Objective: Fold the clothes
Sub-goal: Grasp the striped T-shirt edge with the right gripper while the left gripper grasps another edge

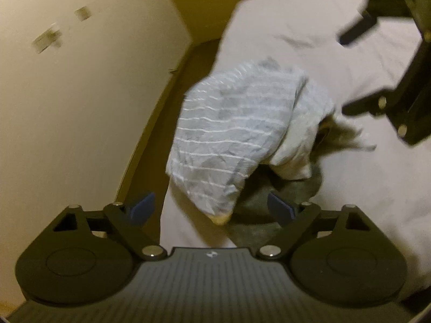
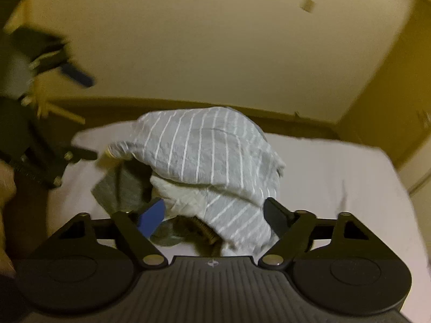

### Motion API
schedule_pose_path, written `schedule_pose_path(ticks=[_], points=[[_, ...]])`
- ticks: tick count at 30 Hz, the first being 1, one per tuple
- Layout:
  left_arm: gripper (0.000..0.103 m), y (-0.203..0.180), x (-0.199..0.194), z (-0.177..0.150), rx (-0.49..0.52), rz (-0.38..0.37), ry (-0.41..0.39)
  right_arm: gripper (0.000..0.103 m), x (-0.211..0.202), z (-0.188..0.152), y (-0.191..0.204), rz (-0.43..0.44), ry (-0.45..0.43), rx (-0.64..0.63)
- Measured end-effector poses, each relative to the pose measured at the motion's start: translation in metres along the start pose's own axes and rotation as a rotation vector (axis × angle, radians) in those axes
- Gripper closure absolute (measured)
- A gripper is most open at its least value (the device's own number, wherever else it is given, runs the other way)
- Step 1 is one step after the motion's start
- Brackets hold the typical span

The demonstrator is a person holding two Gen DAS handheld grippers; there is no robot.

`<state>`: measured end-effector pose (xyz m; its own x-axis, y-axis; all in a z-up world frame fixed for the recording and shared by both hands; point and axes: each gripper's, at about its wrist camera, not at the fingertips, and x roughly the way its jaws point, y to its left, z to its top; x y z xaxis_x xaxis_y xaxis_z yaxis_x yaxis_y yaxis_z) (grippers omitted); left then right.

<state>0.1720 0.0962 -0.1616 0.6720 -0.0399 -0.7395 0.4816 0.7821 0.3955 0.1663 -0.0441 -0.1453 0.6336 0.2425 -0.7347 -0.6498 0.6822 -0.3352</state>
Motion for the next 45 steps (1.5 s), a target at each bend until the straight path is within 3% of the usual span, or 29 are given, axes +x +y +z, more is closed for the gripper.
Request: schedule_pose_path(ticks=[4, 7, 9, 10, 11, 12, 13, 16, 19, 25, 29, 34, 40, 45], points=[[0.037, -0.001, 0.049, 0.001, 0.152, -0.021, 0.030, 0.034, 0.043, 0.004, -0.001, -0.042, 0.038, -0.130], [0.058, 0.002, 0.074, -0.003, 0.275, -0.043, 0.055, 0.035, 0.073, 0.006, 0.001, -0.049, 0.066, -0.240], [0.079, 0.008, 0.084, -0.005, 0.291, -0.077, 0.079, 0.036, 0.084, 0.009, 0.002, -0.036, 0.070, -0.300], [0.085, 0.014, 0.085, -0.003, 0.274, -0.102, 0.083, 0.044, 0.089, 0.010, 0.003, -0.027, 0.072, -0.325], [0.099, 0.021, 0.085, -0.001, 0.254, -0.122, 0.078, 0.056, 0.093, 0.012, 0.003, -0.017, 0.077, -0.337], [0.102, 0.029, 0.081, 0.002, 0.234, -0.128, 0.062, 0.064, 0.094, 0.015, 0.000, -0.009, 0.085, -0.319], [0.102, 0.037, 0.076, 0.008, 0.207, -0.128, 0.040, 0.077, 0.093, 0.020, -0.005, -0.006, 0.089, -0.283], [0.102, 0.066, 0.057, 0.030, 0.118, -0.111, -0.036, 0.090, 0.076, 0.032, -0.029, -0.018, 0.062, -0.139], [0.102, 0.095, 0.036, 0.067, 0.055, -0.098, -0.140, 0.092, 0.044, 0.043, -0.056, -0.053, 0.000, -0.025], [0.103, 0.110, -0.019, 0.148, 0.053, -0.132, -0.405, 0.093, -0.039, 0.041, -0.113, -0.178, -0.110, 0.227], [0.103, 0.082, -0.055, 0.190, 0.087, -0.233, -0.554, 0.093, -0.100, 0.008, -0.133, -0.286, -0.137, 0.396], [0.103, 0.013, -0.089, 0.211, 0.169, -0.423, -0.644, 0.093, -0.168, -0.062, -0.117, -0.436, -0.064, 0.529], [0.103, -0.092, -0.125, 0.202, 0.275, -0.659, -0.600, 0.093, -0.251, -0.165, -0.086, -0.502, 0.054, 0.749], [0.103, -0.171, -0.163, 0.215, 0.295, -0.763, -0.580, 0.093, -0.340, -0.236, -0.080, -0.515, -0.001, 0.890]])
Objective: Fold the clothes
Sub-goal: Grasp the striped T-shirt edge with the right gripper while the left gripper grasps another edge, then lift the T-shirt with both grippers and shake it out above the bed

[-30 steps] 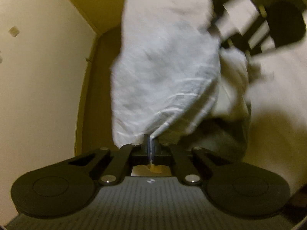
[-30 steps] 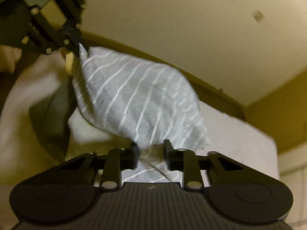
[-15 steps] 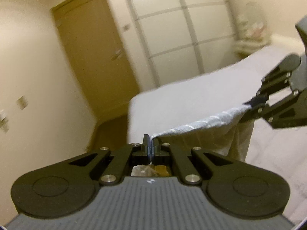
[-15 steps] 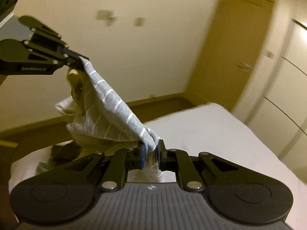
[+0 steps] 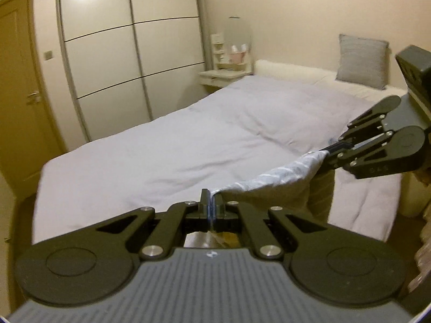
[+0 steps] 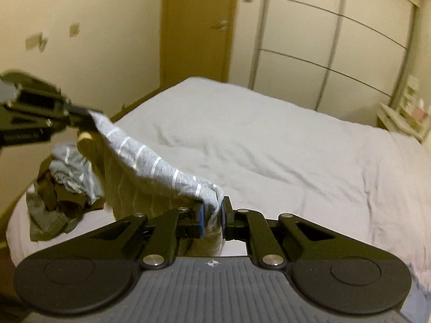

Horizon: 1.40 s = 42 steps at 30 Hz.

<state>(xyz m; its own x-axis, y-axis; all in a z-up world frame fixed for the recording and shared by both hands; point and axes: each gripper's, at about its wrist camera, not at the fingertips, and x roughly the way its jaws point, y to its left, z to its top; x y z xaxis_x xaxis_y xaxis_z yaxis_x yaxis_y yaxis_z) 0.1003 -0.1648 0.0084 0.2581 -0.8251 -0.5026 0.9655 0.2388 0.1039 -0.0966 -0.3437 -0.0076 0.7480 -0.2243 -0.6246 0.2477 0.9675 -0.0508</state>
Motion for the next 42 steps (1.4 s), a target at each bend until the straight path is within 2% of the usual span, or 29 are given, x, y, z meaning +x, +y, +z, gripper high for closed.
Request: schedule_pose_path(ticks=[3, 5, 6, 7, 8, 9, 12, 14, 16, 21, 24, 26, 28, 30, 32, 33, 34, 35, 36, 37, 38, 42], points=[[0.103, -0.033, 0.052, 0.031, -0.034, -0.012, 0.013, 0.093, -0.004, -0.006, -0.068, 0.008, -0.018, 0.041], [0.101, -0.050, 0.102, 0.054, -0.048, 0.000, 0.047, 0.092, 0.011, -0.010, -0.114, 0.003, -0.007, 0.059], [0.094, -0.060, 0.131, 0.063, -0.051, 0.010, 0.069, 0.091, 0.023, -0.014, -0.136, -0.013, 0.011, 0.064], [0.089, -0.066, 0.157, 0.069, -0.065, 0.029, 0.096, 0.079, 0.038, -0.018, -0.159, -0.041, 0.040, 0.066], [0.071, -0.071, 0.182, 0.075, -0.083, 0.049, 0.125, 0.069, 0.050, -0.023, -0.180, -0.067, 0.063, 0.070], [0.066, -0.075, 0.208, 0.079, -0.115, 0.075, 0.158, 0.068, 0.058, -0.029, -0.198, -0.092, 0.077, 0.073], [0.067, -0.074, 0.244, 0.064, -0.192, 0.175, 0.249, 0.063, 0.074, -0.043, -0.227, -0.111, 0.092, 0.097], [0.062, -0.077, 0.254, 0.049, -0.271, 0.201, 0.296, 0.052, 0.086, -0.054, -0.230, -0.092, 0.116, 0.124], [0.059, -0.070, 0.254, 0.020, -0.343, 0.206, 0.351, 0.048, 0.100, -0.070, -0.230, -0.068, 0.156, 0.146], [0.056, -0.072, 0.259, -0.065, -0.420, 0.171, 0.517, 0.044, 0.136, -0.121, -0.199, 0.012, 0.316, 0.119], [0.052, -0.074, 0.287, -0.099, -0.406, 0.104, 0.585, 0.036, 0.159, -0.143, -0.174, 0.059, 0.379, 0.081], [0.052, -0.078, 0.305, -0.119, -0.381, 0.069, 0.616, 0.029, 0.181, -0.150, -0.161, 0.096, 0.385, 0.105], [0.050, -0.078, 0.313, -0.139, -0.344, 0.025, 0.614, 0.029, 0.208, -0.155, -0.152, 0.121, 0.402, 0.160], [0.050, -0.084, 0.324, -0.154, -0.280, -0.011, 0.607, 0.029, 0.232, -0.158, -0.147, 0.108, 0.417, 0.224], [0.050, -0.094, 0.340, -0.164, -0.213, -0.033, 0.589, 0.032, 0.253, -0.160, -0.144, 0.086, 0.428, 0.281], [0.053, -0.097, 0.350, -0.166, -0.190, -0.037, 0.584, 0.035, 0.258, -0.162, -0.145, 0.064, 0.432, 0.297], [0.057, -0.098, 0.355, -0.168, -0.183, -0.041, 0.583, 0.054, 0.261, -0.163, -0.149, 0.047, 0.442, 0.316], [0.071, -0.098, 0.361, -0.169, -0.180, -0.045, 0.583, 0.080, 0.261, -0.162, -0.154, 0.034, 0.451, 0.332], [0.081, -0.097, 0.366, -0.169, -0.194, -0.051, 0.586, 0.098, 0.258, -0.161, -0.160, 0.027, 0.461, 0.343], [0.097, -0.092, 0.366, -0.165, -0.207, -0.053, 0.590, 0.102, 0.253, -0.160, -0.167, 0.020, 0.464, 0.352], [0.099, -0.088, 0.364, -0.161, -0.216, -0.053, 0.588, 0.102, 0.245, -0.158, -0.175, 0.013, 0.458, 0.354], [0.103, -0.075, 0.321, -0.120, -0.205, -0.020, 0.493, 0.102, 0.200, -0.143, -0.213, -0.037, 0.405, 0.333]])
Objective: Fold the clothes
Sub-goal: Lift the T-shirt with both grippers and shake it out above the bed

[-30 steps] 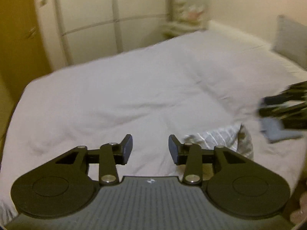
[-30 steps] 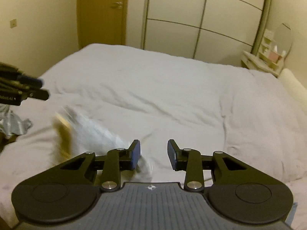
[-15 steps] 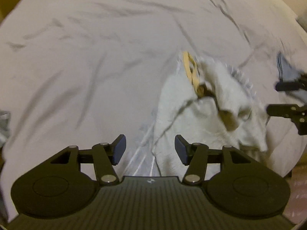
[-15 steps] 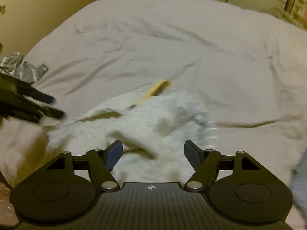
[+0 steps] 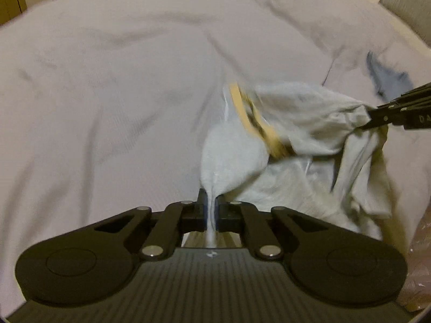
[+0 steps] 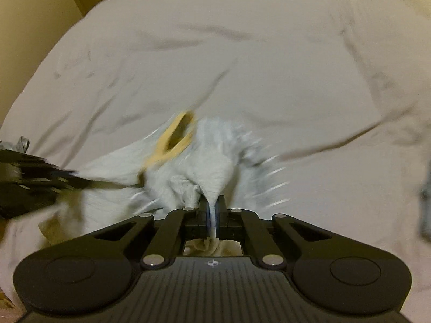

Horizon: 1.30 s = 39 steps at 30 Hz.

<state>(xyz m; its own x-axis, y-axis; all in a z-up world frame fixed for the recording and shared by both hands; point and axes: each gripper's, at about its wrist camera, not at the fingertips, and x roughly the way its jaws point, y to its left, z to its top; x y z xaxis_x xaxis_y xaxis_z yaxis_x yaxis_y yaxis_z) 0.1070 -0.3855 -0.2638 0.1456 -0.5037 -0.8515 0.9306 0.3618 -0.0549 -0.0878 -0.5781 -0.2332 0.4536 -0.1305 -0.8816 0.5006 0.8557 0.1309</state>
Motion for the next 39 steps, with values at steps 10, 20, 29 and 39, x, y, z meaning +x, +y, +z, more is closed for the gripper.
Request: schedule_pose_path(ticks=[10, 20, 29, 39], points=[[0.103, -0.004, -0.154, 0.019, -0.059, 0.189, -0.267, 0.102, -0.128, 0.006, -0.067, -0.086, -0.241, -0.058], [0.103, -0.044, -0.290, -0.005, -0.054, 0.281, -0.471, 0.102, -0.273, -0.052, -0.059, -0.143, -0.506, -0.018], [0.103, -0.072, -0.417, -0.040, 0.018, 0.319, -0.699, 0.102, -0.416, -0.121, 0.003, -0.220, -0.786, -0.039], [0.102, -0.088, -0.452, 0.020, 0.072, 0.364, -0.802, 0.102, -0.463, -0.057, -0.009, -0.340, -0.992, -0.201]])
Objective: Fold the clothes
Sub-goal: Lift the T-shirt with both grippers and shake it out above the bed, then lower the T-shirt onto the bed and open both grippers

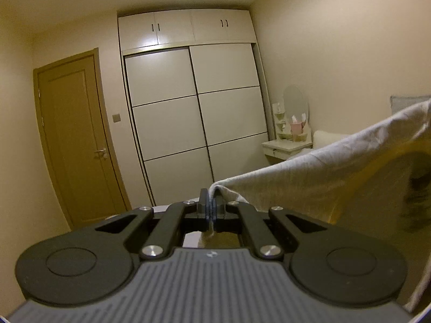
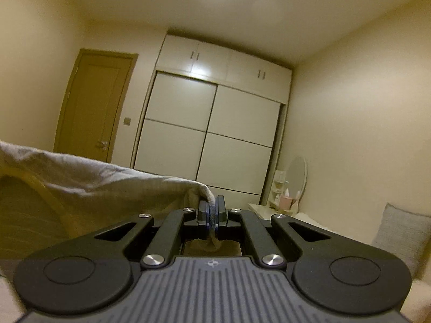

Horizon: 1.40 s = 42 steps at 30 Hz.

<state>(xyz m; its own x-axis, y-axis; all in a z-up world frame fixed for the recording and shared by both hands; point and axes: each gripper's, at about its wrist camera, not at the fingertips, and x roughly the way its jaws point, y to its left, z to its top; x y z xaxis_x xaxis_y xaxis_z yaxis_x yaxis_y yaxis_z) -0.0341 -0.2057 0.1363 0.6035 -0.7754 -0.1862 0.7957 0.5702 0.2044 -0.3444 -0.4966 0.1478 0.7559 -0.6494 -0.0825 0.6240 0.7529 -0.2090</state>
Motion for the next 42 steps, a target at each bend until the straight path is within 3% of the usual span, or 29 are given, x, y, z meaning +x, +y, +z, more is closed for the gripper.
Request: schedule_pose_path(ticks=[3, 5, 10, 12, 13, 14, 15, 19, 21, 24, 28, 30, 33, 36, 38, 40, 42], points=[[0.102, -0.010, 0.064, -0.011, -0.009, 0.003, 0.072, 0.102, 0.081, -0.026, -0.006, 0.044, 0.085, -0.019], [0.102, -0.023, 0.123, -0.032, -0.014, 0.005, 0.158, 0.102, 0.153, -0.062, -0.003, 0.084, 0.175, -0.028], [0.102, -0.063, 0.299, -0.134, -0.078, 0.009, 0.433, 0.102, 0.344, -0.183, 0.015, 0.185, 0.433, -0.043], [0.091, -0.072, 0.368, -0.185, -0.152, 0.016, 0.548, 0.100, 0.414, -0.237, 0.029, 0.218, 0.539, -0.076], [0.087, -0.072, 0.401, -0.208, -0.197, 0.027, 0.598, 0.089, 0.437, -0.257, 0.034, 0.225, 0.579, -0.083], [0.081, -0.075, 0.424, -0.229, -0.211, 0.047, 0.647, 0.087, 0.449, -0.272, 0.035, 0.223, 0.603, -0.079], [0.083, -0.078, 0.440, -0.247, -0.213, 0.079, 0.687, 0.086, 0.460, -0.286, 0.037, 0.221, 0.626, -0.076], [0.075, -0.089, 0.451, -0.285, -0.241, 0.116, 0.778, 0.056, 0.500, -0.338, 0.043, 0.223, 0.713, -0.059], [0.073, -0.094, 0.433, -0.302, -0.257, 0.094, 0.815, 0.056, 0.491, -0.350, 0.045, 0.275, 0.749, -0.031], [0.073, -0.111, 0.425, -0.318, -0.269, 0.003, 0.888, 0.057, 0.465, -0.382, 0.052, 0.394, 0.881, 0.010], [0.074, -0.144, 0.445, -0.338, -0.236, -0.155, 0.970, 0.075, 0.457, -0.429, 0.083, 0.570, 1.114, -0.034], [0.074, -0.154, 0.468, -0.347, -0.221, -0.196, 0.989, 0.076, 0.461, -0.445, 0.100, 0.634, 1.186, -0.067], [0.074, -0.166, 0.501, -0.359, -0.205, -0.244, 1.006, 0.080, 0.490, -0.445, 0.105, 0.650, 1.125, -0.079], [0.073, -0.146, 0.524, -0.341, -0.271, -0.132, 0.884, 0.078, 0.520, -0.412, 0.086, 0.554, 0.867, -0.013], [0.072, -0.132, 0.538, -0.329, -0.317, -0.058, 0.802, 0.071, 0.531, -0.389, 0.068, 0.490, 0.747, 0.059], [0.066, -0.115, 0.534, -0.315, -0.365, -0.011, 0.746, 0.070, 0.534, -0.374, 0.055, 0.463, 0.700, 0.090], [0.061, -0.104, 0.521, -0.307, -0.368, 0.005, 0.732, 0.069, 0.530, -0.372, 0.051, 0.469, 0.718, 0.080]])
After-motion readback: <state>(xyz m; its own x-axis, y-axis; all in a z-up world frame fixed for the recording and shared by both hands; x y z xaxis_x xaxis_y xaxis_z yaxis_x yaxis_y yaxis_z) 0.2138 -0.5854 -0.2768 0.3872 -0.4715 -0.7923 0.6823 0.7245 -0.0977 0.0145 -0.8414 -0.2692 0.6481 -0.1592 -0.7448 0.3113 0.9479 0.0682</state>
